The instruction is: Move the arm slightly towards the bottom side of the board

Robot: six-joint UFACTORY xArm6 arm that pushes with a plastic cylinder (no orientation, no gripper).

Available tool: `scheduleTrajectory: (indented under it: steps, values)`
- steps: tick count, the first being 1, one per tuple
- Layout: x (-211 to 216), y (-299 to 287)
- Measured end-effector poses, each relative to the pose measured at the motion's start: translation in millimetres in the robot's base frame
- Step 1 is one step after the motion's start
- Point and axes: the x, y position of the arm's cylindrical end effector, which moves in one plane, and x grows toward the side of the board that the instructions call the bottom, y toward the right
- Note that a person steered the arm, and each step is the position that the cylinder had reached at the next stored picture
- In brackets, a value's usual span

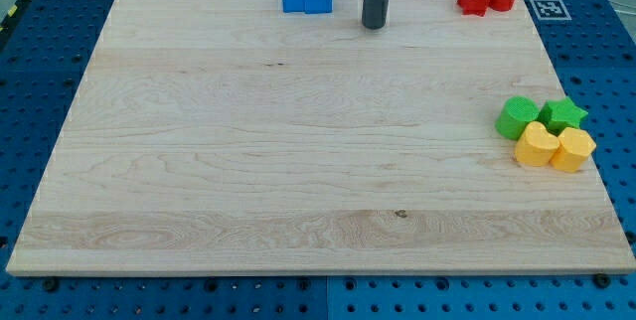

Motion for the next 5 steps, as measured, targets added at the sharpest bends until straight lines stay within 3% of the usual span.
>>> scheduleTrajectory:
  steps: [5]
  values:
    - [27.4, 7.7]
